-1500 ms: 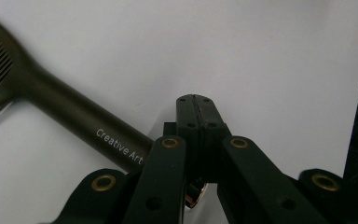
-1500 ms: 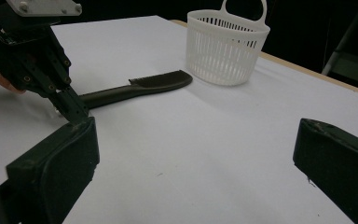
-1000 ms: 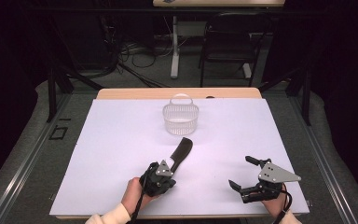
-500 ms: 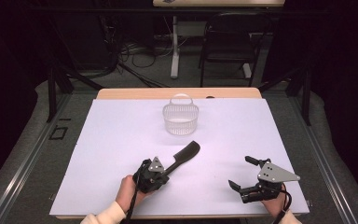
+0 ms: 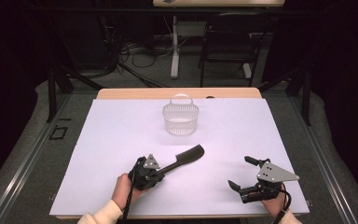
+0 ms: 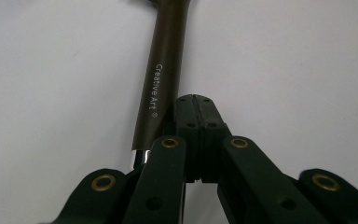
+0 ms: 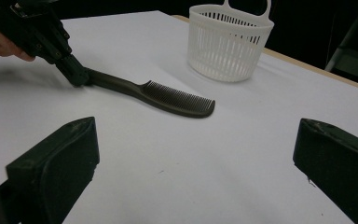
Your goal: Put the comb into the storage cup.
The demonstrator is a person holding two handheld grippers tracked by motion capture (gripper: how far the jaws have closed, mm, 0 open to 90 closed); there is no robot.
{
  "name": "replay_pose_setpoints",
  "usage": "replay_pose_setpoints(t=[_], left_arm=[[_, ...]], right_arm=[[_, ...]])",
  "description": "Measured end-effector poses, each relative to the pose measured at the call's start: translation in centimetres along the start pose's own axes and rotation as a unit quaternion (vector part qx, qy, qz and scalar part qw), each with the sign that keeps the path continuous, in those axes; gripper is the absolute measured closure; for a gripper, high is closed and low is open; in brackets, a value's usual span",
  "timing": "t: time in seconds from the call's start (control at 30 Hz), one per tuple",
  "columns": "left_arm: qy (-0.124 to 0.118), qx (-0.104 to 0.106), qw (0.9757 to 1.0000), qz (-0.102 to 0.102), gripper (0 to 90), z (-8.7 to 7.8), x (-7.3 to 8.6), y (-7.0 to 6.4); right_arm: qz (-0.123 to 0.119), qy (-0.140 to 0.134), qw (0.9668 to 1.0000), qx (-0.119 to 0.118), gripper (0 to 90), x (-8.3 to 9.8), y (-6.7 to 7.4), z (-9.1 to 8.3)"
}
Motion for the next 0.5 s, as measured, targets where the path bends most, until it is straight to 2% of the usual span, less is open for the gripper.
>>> replay_pose_setpoints(t=[0.07,0.13,0.17,0.2,0.27,0.4,0.43,0.5], left_arm=[[-0.002,0.003,1.0000,0.001,88.0,-0.1,0.0,-0.1],[-0.003,0.013,0.9999,0.004,81.0,-0.3,0.0,-0.3],[-0.006,0.014,0.9999,0.005,72.1,-0.5,0.0,-0.4],[-0.007,0.017,0.9998,0.008,72.1,-0.7,0.0,-0.4],[-0.010,0.021,0.9997,0.009,64.2,-1.1,0.0,-0.5],[-0.010,0.022,0.9997,0.010,47.3,-2.1,-0.1,-0.6],[-0.013,0.019,0.9997,0.010,40.2,-2.3,-0.2,-0.6],[-0.010,0.018,0.9997,0.011,37.1,-2.7,-0.3,-0.3]], right_arm=[[0.000,0.000,1.0000,0.000,0.0,0.0,0.0,0.0],[0.000,0.000,1.0000,0.000,0.0,0.0,0.0,0.0],[-0.001,0.000,1.0000,0.000,0.0,0.0,0.0,0.0],[-0.001,0.000,1.0000,0.000,0.0,0.0,0.0,0.0],[0.000,0.000,1.0000,0.000,0.0,0.0,0.0,0.0],[0.000,0.001,1.0000,0.000,0.0,0.0,0.0,0.0],[0.000,0.001,1.0000,-0.001,0.0,0.0,0.0,0.1],[0.000,0.001,1.0000,0.000,0.0,0.0,0.0,0.1]])
Point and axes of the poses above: each handheld gripper's, and its own axes: z roughly forward along the jaws, x roughly out of its underside, y roughly to its left, the point moved 2 cm from there along z, roughly forward along the jaws, and after that the axes turned 2 degrees about -x, right-handed, at the moved point
